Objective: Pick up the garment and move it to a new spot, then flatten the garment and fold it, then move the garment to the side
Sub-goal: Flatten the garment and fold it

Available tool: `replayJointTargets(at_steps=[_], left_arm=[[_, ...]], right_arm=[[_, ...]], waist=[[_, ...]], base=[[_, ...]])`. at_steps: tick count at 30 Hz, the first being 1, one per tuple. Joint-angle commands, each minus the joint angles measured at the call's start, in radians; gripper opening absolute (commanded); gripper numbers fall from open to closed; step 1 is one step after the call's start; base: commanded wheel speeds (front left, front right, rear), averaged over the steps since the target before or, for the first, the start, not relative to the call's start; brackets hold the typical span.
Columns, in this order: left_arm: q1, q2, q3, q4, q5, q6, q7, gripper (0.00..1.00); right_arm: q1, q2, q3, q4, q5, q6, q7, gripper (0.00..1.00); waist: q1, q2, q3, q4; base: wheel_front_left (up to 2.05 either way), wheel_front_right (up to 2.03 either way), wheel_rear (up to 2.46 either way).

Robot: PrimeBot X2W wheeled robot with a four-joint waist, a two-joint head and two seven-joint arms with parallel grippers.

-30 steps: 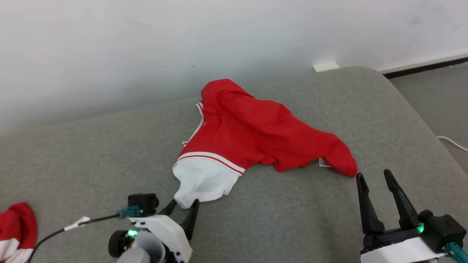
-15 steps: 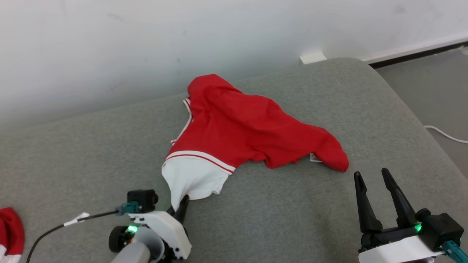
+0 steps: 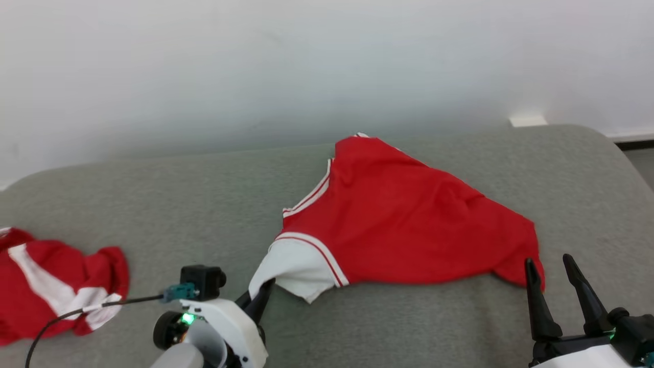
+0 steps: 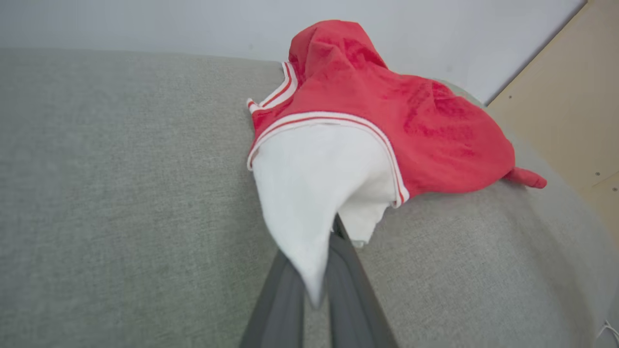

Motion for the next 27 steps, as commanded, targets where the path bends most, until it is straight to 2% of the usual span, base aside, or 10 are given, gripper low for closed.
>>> replayJointTargets(at_steps=[1, 6, 11, 13, 16, 18, 20, 21, 22, 27], left_arm=[[0.032, 0.021, 0.002, -0.038, -0.011, 0.011, 0.018, 0.00], [0.127, 0.088, 0.013, -0.189, -0.027, 0.067, 0.079, 0.00], [0.236, 0.131, 0.037, -0.287, -0.051, 0.134, 0.100, 0.00], [0.270, 0.138, 0.043, -0.298, -0.041, 0.161, 0.082, 0.00], [0.301, 0.121, 0.054, -0.277, -0.051, 0.174, 0.037, 0.00], [0.299, 0.111, 0.055, -0.248, -0.031, 0.176, -0.005, 0.33], [0.294, 0.098, 0.051, -0.212, -0.022, 0.174, -0.041, 0.49], [0.286, 0.092, 0.052, -0.201, -0.019, 0.173, -0.062, 0.95], [0.280, 0.082, 0.056, -0.189, -0.022, 0.170, -0.083, 1.00], [0.264, 0.069, 0.076, -0.166, 0.000, 0.189, -0.152, 1.00]], right_arm=[[0.014, -0.004, -0.011, 0.003, -0.001, -0.003, 0.001, 1.00], [0.021, -0.002, -0.041, -0.001, -0.008, -0.003, 0.001, 1.00], [0.030, -0.007, -0.052, 0.007, -0.010, -0.003, 0.001, 1.00], [0.032, -0.010, -0.059, 0.011, -0.010, -0.003, 0.001, 1.00], [0.034, -0.011, -0.057, 0.020, -0.014, -0.003, 0.001, 1.00], [0.032, -0.011, -0.051, 0.024, -0.013, -0.003, 0.001, 1.00], [0.030, -0.013, -0.043, 0.028, -0.013, -0.003, 0.001, 1.00], [0.028, -0.014, -0.040, 0.030, -0.013, -0.003, 0.001, 1.00], [0.026, -0.015, -0.037, 0.032, -0.012, -0.003, 0.001, 1.00], [0.019, -0.011, -0.033, 0.034, -0.013, -0.003, 0.001, 1.00]], waist=[[0.0000, 0.0000, -0.012, 0.059], [0.0000, 0.0000, -0.006, 0.110], [0.0000, 0.0000, 0.001, 0.127], [0.0000, 0.0000, 0.004, 0.127], [0.0000, 0.0000, 0.008, 0.125], [0.0000, 0.0000, 0.009, 0.121], [0.0000, 0.0000, 0.008, 0.115], [0.0000, 0.0000, 0.008, 0.113], [0.0000, 0.0000, 0.007, 0.111], [0.0000, 0.0000, 0.003, 0.109]], base=[[0.00, 0.00, 0.00], [0.00, 0.00, 0.00], [0.00, 0.00, 0.00], [0.00, 0.00, 0.00], [0.00, 0.00, 0.00], [0.00, 0.00, 0.00], [0.00, 0.00, 0.00], [0.00, 0.00, 0.00], [0.00, 0.00, 0.00], [0.00, 0.00, 0.00]])
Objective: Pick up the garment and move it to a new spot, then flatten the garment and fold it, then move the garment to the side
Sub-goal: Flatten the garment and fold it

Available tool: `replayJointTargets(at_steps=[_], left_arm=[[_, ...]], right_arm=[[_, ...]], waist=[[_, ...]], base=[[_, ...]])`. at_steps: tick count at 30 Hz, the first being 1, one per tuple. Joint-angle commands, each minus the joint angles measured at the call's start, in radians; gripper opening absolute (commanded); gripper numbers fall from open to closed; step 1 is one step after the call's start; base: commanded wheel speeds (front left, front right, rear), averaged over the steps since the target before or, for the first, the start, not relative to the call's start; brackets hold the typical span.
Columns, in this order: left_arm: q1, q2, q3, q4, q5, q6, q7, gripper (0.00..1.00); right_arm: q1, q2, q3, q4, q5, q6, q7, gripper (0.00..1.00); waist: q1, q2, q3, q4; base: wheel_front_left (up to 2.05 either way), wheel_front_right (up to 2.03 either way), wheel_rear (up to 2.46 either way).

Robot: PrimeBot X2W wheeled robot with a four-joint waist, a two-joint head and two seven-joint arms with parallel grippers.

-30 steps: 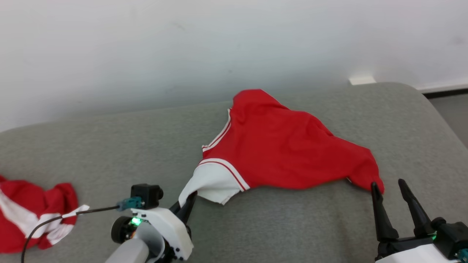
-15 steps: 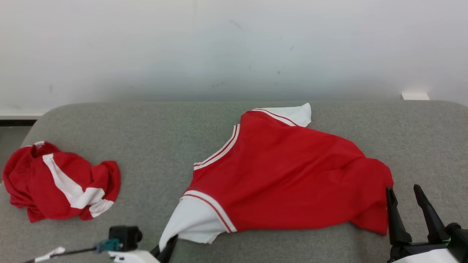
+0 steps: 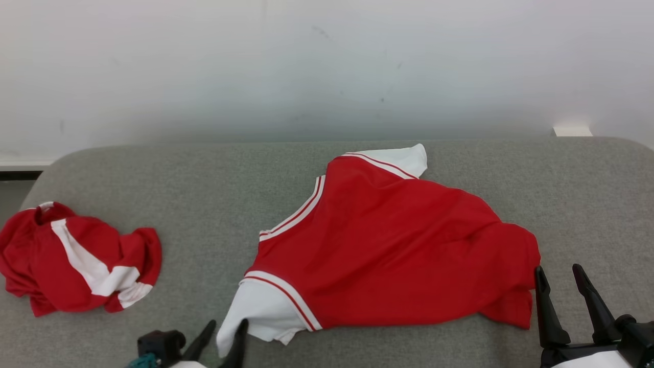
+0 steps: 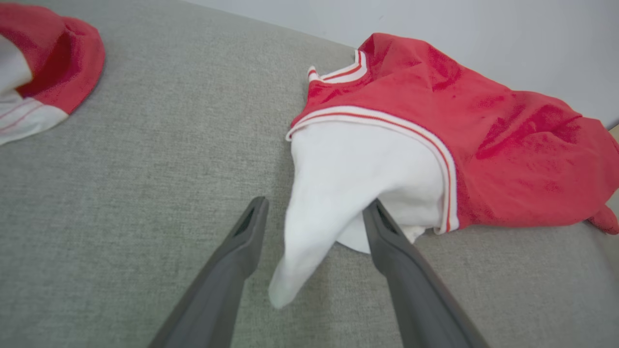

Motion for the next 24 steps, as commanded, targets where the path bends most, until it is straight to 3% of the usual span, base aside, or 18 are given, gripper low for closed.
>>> replayJointTargets(at_steps=[1, 8, 13, 24], left_arm=[[-0.008, 0.005, 0.014, 0.000, 0.014, 0.017, -0.020, 1.00], [0.014, 0.025, 0.076, -0.113, 0.069, 0.090, -0.047, 1.00], [0.047, -0.001, 0.157, -0.253, 0.136, 0.118, -0.049, 1.00], [0.115, -0.089, 0.279, -0.318, 0.248, 0.068, -0.049, 1.00]], right_arm=[[-0.003, 0.002, 0.000, 0.003, -0.006, -0.003, 0.001, 1.00], [0.002, 0.010, 0.008, -0.008, -0.008, -0.003, 0.001, 1.00], [0.018, 0.006, 0.019, -0.013, -0.010, -0.003, 0.001, 1.00], [0.041, -0.004, 0.031, 0.004, -0.005, -0.003, 0.001, 1.00]], waist=[[0.0000, -0.0001, -0.007, 0.004], [0.0000, -0.0001, -0.015, 0.022], [0.0000, -0.0001, -0.023, 0.024], [0.0000, -0.0001, -0.010, -0.023]], base=[[0.00, 0.00, 0.00], [0.00, 0.00, 0.00], [0.00, 0.00, 0.00], [0.00, 0.00, 0.00]])
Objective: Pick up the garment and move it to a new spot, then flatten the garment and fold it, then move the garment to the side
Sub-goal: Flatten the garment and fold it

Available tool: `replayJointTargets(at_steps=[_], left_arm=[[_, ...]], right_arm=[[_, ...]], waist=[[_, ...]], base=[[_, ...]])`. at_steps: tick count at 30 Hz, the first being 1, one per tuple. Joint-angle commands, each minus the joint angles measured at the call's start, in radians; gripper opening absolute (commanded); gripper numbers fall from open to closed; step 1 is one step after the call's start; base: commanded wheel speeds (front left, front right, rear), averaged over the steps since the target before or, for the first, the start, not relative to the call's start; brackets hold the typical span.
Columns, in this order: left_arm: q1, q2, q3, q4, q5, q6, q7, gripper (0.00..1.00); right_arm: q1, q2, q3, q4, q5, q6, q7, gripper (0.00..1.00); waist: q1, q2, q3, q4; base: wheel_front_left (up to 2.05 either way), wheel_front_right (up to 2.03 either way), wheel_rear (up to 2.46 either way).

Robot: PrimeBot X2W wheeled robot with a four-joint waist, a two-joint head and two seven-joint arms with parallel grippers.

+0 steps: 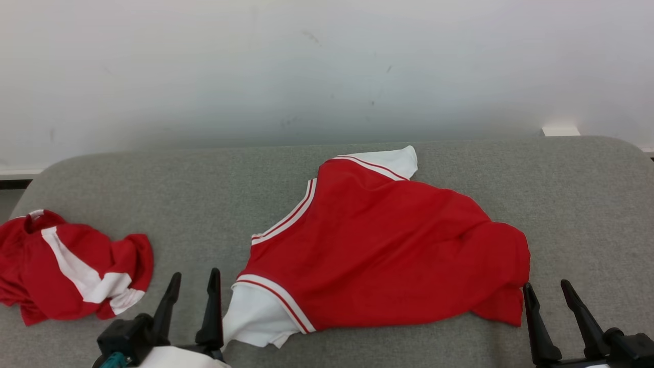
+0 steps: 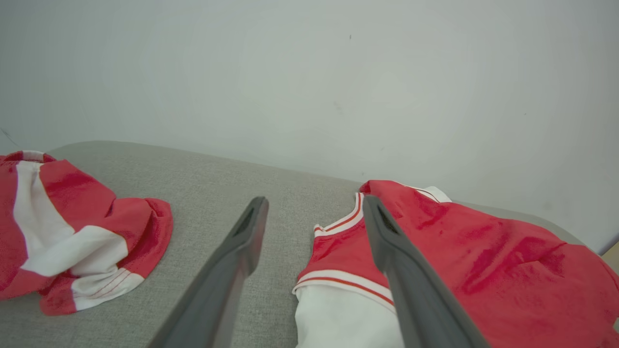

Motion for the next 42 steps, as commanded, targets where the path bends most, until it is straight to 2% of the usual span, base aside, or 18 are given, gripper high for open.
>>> replayJointTargets(at_steps=[1, 8, 14, 23, 25, 26, 27, 28, 34, 37, 42], left_arm=[[0.015, -0.006, 0.008, 0.002, 0.011, -0.010, 0.000, 1.00], [0.005, -0.050, 0.037, 0.023, 0.057, -0.065, -0.001, 1.00], [-0.012, -0.069, 0.059, 0.045, 0.082, -0.100, -0.001, 1.00], [-0.036, -0.089, 0.085, 0.070, 0.116, -0.128, -0.001, 1.00], [-0.038, -0.091, 0.091, 0.074, 0.118, -0.133, -0.001, 1.00], [-0.039, -0.092, 0.095, 0.076, 0.120, -0.136, -0.001, 1.00], [-0.040, -0.094, 0.099, 0.077, 0.119, -0.138, -0.001, 1.00], [-0.040, -0.096, 0.102, 0.078, 0.121, -0.139, -0.001, 1.00], [-0.023, -0.112, 0.124, 0.085, 0.129, -0.149, -0.001, 1.00], [-0.017, -0.120, 0.134, 0.087, 0.132, -0.153, -0.001, 1.00], [-0.008, -0.131, 0.153, 0.091, 0.137, -0.161, -0.001, 1.00]], right_arm=[[0.011, -0.012, 0.000, 0.013, -0.005, -0.003, 0.001, 1.00], [-0.014, -0.065, 0.041, 0.119, 0.009, -0.003, 0.116, 1.00], [-0.077, -0.080, 0.092, 0.237, 0.044, -0.003, 0.185, 1.00], [-0.175, -0.069, 0.157, 0.399, 0.084, -0.003, 0.165, 1.00], [-0.190, -0.069, 0.176, 0.425, 0.096, -0.003, 0.154, 0.45], [-0.196, -0.069, 0.185, 0.435, 0.102, -0.003, 0.144, 0.25], [-0.203, -0.070, 0.193, 0.440, 0.109, -0.003, 0.131, 0.16], [-0.208, -0.072, 0.200, 0.443, 0.116, -0.003, 0.119, 0.00], [-0.204, -0.100, 0.259, 0.391, 0.180, -0.003, 0.112, 0.00], [-0.173, -0.156, 0.308, 0.303, 0.253, -0.003, 0.158, 0.00], [-0.119, -0.290, 0.357, 0.128, 0.370, -0.003, 0.278, 0.00]], waist=[[0.0000, 0.0000, 0.001, -0.005], [0.0000, 0.0000, 0.009, -0.001], [0.0000, 0.0000, 0.038, 0.020], [0.0000, 0.0000, 0.070, 0.048], [0.0000, 0.0000, 0.071, 0.049], [0.0000, 0.0000, 0.071, 0.049], [0.0000, 0.0000, 0.070, 0.048], [0.0000, 0.0000, 0.069, 0.046], [0.0000, 0.0000, 0.054, 0.014], [0.0000, 0.0000, 0.049, -0.006], [0.0000, 0.0000, 0.043, -0.037]], base=[[0.00, 0.00, 0.00], [0.00, 0.00, 0.00], [0.00, 0.00, 0.00], [0.00, 0.00, 0.00], [0.00, 0.00, 0.00], [0.00, 0.00, 0.00], [0.00, 0.00, 0.00], [0.00, 0.00, 0.00], [0.00, 0.00, 0.00], [0.00, 0.00, 0.00], [0.00, 0.00, 0.00]])
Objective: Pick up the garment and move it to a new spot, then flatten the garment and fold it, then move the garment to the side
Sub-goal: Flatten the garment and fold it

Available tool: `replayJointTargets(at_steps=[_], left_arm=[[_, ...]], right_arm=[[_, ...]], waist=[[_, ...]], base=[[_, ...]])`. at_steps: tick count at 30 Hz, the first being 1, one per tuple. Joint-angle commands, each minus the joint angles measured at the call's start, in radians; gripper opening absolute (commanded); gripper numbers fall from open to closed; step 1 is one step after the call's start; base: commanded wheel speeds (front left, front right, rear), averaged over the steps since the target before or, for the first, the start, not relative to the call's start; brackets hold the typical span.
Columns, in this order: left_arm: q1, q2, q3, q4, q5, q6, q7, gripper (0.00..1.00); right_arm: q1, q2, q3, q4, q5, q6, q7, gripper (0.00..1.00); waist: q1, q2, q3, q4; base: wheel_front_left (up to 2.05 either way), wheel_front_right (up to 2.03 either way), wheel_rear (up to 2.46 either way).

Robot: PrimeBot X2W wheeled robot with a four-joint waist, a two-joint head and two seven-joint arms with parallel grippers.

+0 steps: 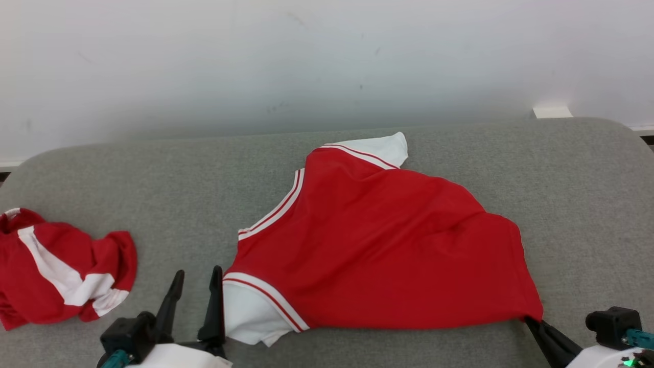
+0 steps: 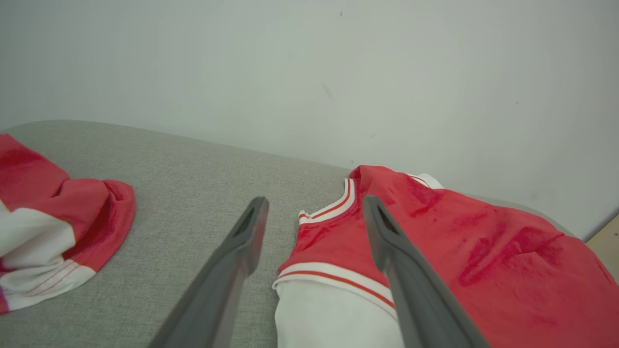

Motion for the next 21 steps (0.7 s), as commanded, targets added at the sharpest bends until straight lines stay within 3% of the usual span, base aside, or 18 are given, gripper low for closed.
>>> replayJointTargets(at_steps=[1, 5, 9, 10, 11, 12, 21], left_arm=[[0.015, -0.002, 0.006, 0.003, 0.009, -0.005, 0.000, 1.00], [0.010, -0.010, 0.015, 0.008, 0.016, -0.012, 0.000, 1.00], [0.002, -0.016, 0.017, 0.016, 0.021, -0.020, 0.000, 1.00], [0.000, -0.017, 0.017, 0.018, 0.022, -0.023, 0.000, 1.00], [-0.001, -0.018, 0.018, 0.020, 0.023, -0.024, 0.000, 1.00], [-0.001, -0.019, 0.019, 0.021, 0.024, -0.026, 0.000, 1.00], [0.015, -0.023, 0.040, 0.030, 0.039, -0.036, 0.000, 1.00]], right_arm=[[0.027, -0.035, 0.004, -0.038, 0.039, -0.003, 0.037, 0.00], [0.069, -0.117, 0.004, -0.110, 0.116, -0.003, 0.145, 0.00], [0.097, -0.134, -0.006, -0.100, 0.158, -0.003, 0.210, 0.00], [0.099, -0.133, -0.008, -0.082, 0.156, -0.003, 0.220, 0.18], [0.100, -0.125, -0.008, -0.068, 0.157, -0.003, 0.227, 0.48], [0.100, -0.116, -0.011, -0.050, 0.156, -0.003, 0.230, 1.00], [0.082, -0.078, -0.051, -0.041, 0.162, -0.003, 0.158, 1.00]], waist=[[-0.0001, 0.0000, -0.004, -0.012], [-0.0001, 0.0000, -0.005, -0.020], [-0.0001, 0.0000, -0.007, -0.017], [-0.0001, 0.0000, -0.007, -0.014], [-0.0001, 0.0000, -0.008, -0.010], [-0.0001, 0.0000, -0.010, -0.007], [-0.0001, 0.0000, -0.035, 0.006]], base=[[0.00, 0.00, 0.00], [0.00, 0.00, 0.00], [0.00, 0.00, 0.00], [0.00, 0.00, 0.00], [0.00, 0.00, 0.00], [0.00, 0.00, 0.00], [0.00, 0.00, 0.00]])
